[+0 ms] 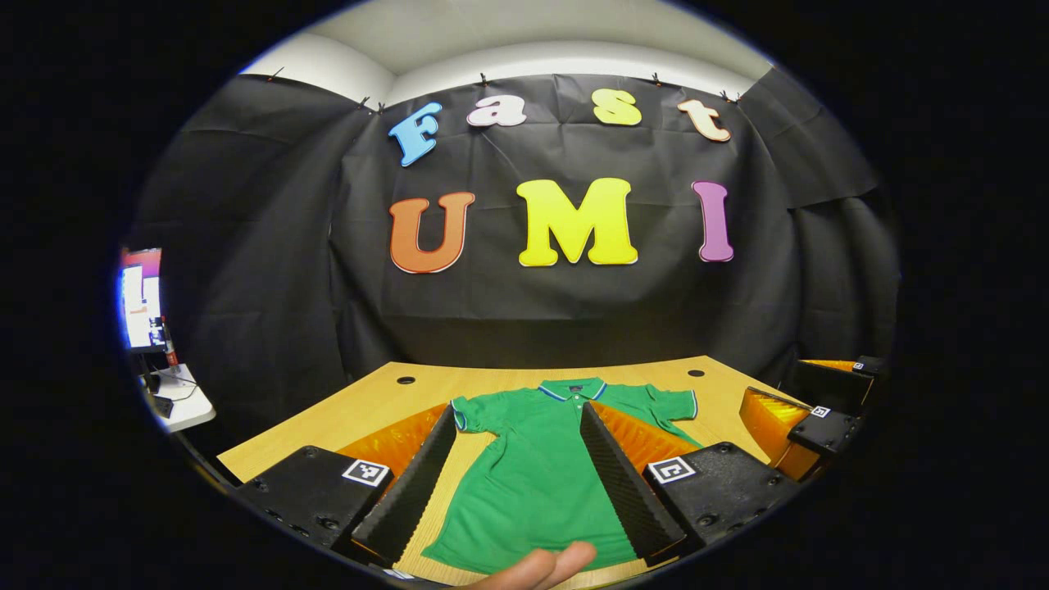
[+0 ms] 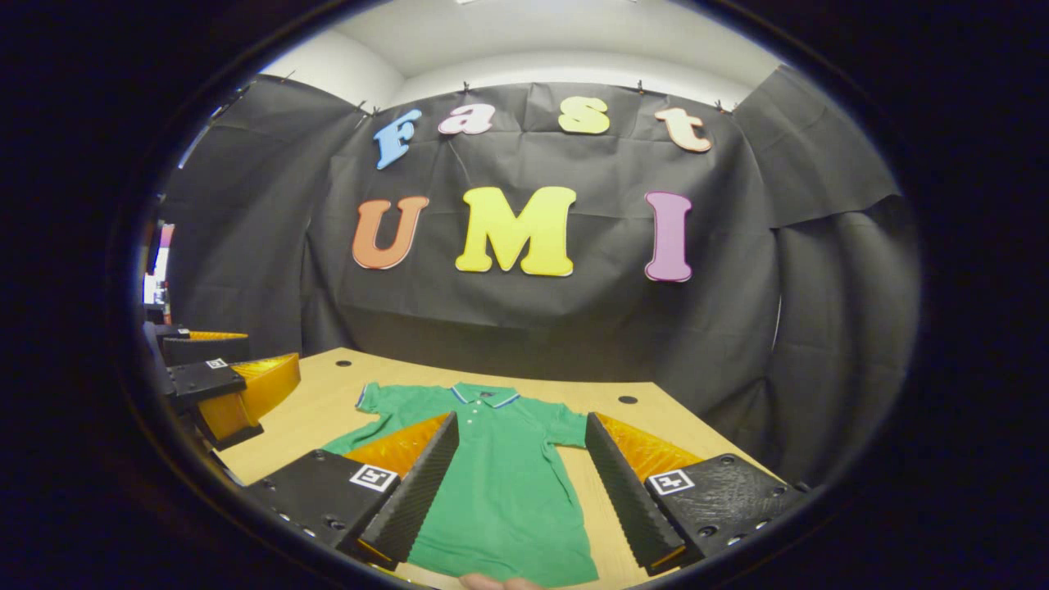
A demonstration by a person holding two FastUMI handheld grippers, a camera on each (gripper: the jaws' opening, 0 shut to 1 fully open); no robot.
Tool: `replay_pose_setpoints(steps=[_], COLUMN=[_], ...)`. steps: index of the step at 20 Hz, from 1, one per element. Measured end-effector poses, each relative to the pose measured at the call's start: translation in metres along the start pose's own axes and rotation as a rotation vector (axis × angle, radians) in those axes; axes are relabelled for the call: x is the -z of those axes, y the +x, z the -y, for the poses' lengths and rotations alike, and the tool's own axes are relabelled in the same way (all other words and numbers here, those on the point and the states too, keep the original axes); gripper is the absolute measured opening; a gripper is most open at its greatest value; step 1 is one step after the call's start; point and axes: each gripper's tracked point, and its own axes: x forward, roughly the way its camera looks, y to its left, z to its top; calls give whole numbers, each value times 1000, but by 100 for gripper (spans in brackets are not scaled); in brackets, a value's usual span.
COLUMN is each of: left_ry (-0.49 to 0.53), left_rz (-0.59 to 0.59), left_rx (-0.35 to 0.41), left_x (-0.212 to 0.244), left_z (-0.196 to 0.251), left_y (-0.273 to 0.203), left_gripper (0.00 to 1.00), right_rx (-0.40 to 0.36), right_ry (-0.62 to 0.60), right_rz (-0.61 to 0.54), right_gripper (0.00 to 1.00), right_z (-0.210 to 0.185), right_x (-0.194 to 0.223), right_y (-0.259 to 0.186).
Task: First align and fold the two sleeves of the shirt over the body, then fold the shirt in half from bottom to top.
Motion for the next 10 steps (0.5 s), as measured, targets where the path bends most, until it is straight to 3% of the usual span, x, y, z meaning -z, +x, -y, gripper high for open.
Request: replay_pose_setpoints(steps=[10], left_ry=[-26], left_rz=[-11], left_rx=[6], left_x=[7], left_z=[3], left_y=[8], left_gripper=[98], right_rx=[47], right_ry=[23], right_rz=[-4], right_gripper=[97], right_z=[35], right_x=[-7], right_y=[25])
